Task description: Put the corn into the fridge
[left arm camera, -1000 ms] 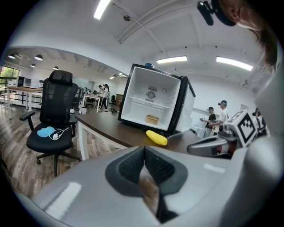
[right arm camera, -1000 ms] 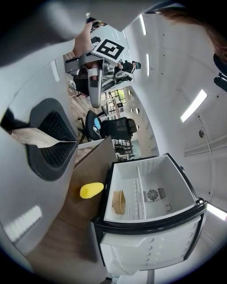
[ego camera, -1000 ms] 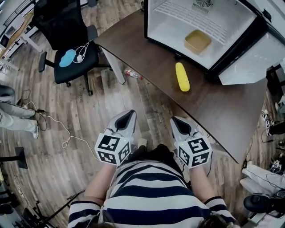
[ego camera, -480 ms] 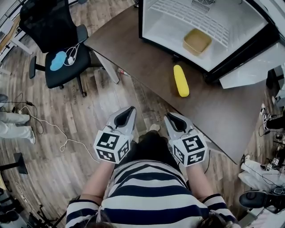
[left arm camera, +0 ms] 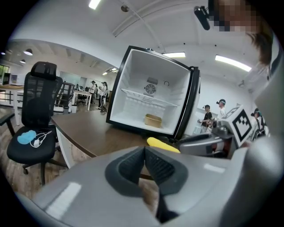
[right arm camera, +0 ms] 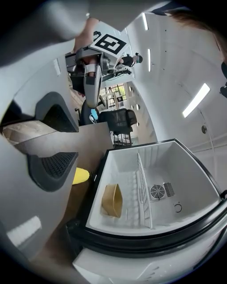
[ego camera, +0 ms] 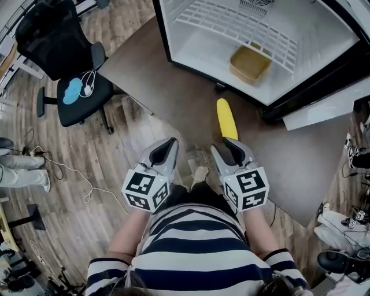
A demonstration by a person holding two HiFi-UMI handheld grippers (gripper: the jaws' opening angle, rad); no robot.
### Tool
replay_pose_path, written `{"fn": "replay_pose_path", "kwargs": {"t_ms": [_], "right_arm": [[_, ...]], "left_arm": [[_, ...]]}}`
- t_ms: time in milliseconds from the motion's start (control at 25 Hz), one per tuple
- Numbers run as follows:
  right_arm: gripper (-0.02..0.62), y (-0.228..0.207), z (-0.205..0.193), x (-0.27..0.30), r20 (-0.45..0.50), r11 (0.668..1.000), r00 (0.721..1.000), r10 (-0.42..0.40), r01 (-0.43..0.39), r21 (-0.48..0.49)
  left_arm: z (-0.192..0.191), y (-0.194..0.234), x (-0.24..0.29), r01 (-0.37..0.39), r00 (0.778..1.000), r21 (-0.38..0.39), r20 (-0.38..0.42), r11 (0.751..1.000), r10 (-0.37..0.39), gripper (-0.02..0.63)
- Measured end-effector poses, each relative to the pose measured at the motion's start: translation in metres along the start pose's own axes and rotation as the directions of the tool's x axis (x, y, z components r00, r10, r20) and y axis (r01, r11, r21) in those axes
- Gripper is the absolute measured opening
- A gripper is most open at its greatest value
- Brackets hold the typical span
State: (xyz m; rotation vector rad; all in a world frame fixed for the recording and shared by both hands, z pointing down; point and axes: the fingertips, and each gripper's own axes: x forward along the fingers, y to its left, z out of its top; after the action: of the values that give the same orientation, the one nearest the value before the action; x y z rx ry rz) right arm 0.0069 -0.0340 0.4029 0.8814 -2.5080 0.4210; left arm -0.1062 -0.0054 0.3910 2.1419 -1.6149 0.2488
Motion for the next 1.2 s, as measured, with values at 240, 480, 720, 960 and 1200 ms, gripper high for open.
{"fn": "replay_pose_path", "kwargs": {"t_ms": [240, 480, 720, 960, 1200], "right_arm": [[0.173, -0.038, -0.004, 0.016, -0.018, 0.999, 0.999, -0.031, 0.031, 0.016], [0.204, -0.061, -0.009, 0.027, -0.048, 0.996, 0.995, -0.086, 0.087, 0.033], [0.238, -0.075, -0.013, 0.045, -0.096, 0.985, 0.983, -0.157, 0.163, 0.049], [0.262, -0.084, -0.021, 0.068, -0.16, 0.961, 0.953, -0.258, 0.271, 0.062], [0.272, -0.099, -0.036, 0.08, -0.23, 0.931, 0.911, -0.342, 0.362, 0.053]], "left_arm": [[0.007, 0.003, 0.033, -0.016, 1.0, 0.028, -0.016, 0.999, 0.016, 0.0], [0.012, 0.012, 0.055, -0.019, 1.0, 0.037, -0.022, 0.999, 0.02, 0.0], [0.018, 0.025, 0.079, 0.021, 0.998, 0.089, -0.055, 0.996, -0.016, 0.0], [0.023, 0.05, 0.1, 0.097, 0.991, 0.147, -0.106, 0.984, -0.082, 0.0], [0.029, 0.067, 0.123, 0.171, 0.979, 0.166, -0.14, 0.971, -0.148, 0.0]]}}
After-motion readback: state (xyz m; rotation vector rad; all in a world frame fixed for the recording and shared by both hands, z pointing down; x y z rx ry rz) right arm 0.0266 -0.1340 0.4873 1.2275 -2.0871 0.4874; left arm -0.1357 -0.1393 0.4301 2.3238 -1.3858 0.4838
